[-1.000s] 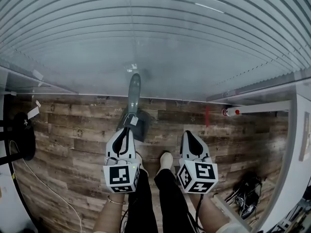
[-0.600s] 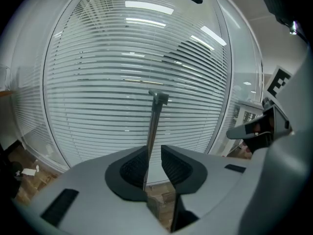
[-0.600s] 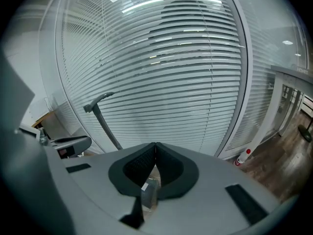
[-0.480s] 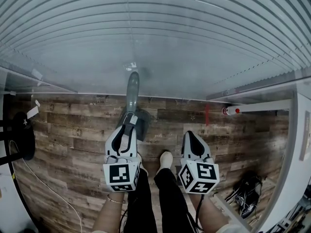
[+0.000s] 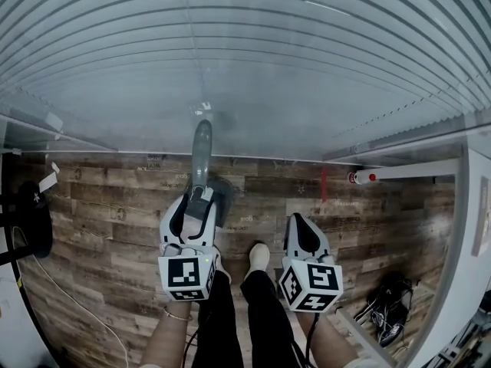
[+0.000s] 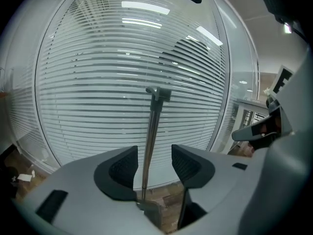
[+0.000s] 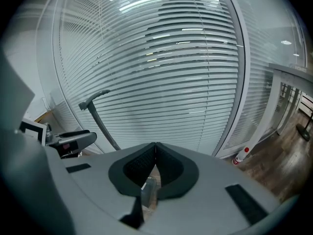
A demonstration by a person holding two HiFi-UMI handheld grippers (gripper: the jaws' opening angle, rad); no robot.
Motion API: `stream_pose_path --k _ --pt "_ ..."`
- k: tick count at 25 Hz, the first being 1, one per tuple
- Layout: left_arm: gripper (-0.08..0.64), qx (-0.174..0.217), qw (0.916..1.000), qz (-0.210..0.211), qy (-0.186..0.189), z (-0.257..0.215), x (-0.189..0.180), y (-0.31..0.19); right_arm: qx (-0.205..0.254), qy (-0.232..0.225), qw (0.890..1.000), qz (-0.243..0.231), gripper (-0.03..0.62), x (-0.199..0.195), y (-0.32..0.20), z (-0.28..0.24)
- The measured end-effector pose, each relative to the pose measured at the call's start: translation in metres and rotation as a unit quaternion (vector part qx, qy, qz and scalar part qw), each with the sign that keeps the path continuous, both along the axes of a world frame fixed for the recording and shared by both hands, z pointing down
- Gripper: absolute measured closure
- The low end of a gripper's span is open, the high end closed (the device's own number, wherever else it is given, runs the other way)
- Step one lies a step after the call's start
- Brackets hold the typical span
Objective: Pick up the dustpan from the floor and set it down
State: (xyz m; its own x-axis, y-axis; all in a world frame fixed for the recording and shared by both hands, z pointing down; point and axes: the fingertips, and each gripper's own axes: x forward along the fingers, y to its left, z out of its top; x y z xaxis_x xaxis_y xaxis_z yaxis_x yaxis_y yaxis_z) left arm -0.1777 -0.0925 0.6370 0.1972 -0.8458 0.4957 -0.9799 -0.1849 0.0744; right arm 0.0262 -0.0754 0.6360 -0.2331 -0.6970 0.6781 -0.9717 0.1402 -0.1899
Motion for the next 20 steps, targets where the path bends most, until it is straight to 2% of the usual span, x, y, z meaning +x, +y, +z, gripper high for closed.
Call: stream_pose_path --k 8,20 --pt "0.325 0.015 0.9999 -0.004 -0.003 0.007 0.002 -0.015 -0.004 0.007 1.0 -0.003 0.56 0.004 0.002 0.004" --pt "0.327 0.007 0.9997 -0.013 -0.02 0.017 0.001 -0.038 -0.018 0.008 1.0 0.004 0.56 0.018 0.003 0.014"
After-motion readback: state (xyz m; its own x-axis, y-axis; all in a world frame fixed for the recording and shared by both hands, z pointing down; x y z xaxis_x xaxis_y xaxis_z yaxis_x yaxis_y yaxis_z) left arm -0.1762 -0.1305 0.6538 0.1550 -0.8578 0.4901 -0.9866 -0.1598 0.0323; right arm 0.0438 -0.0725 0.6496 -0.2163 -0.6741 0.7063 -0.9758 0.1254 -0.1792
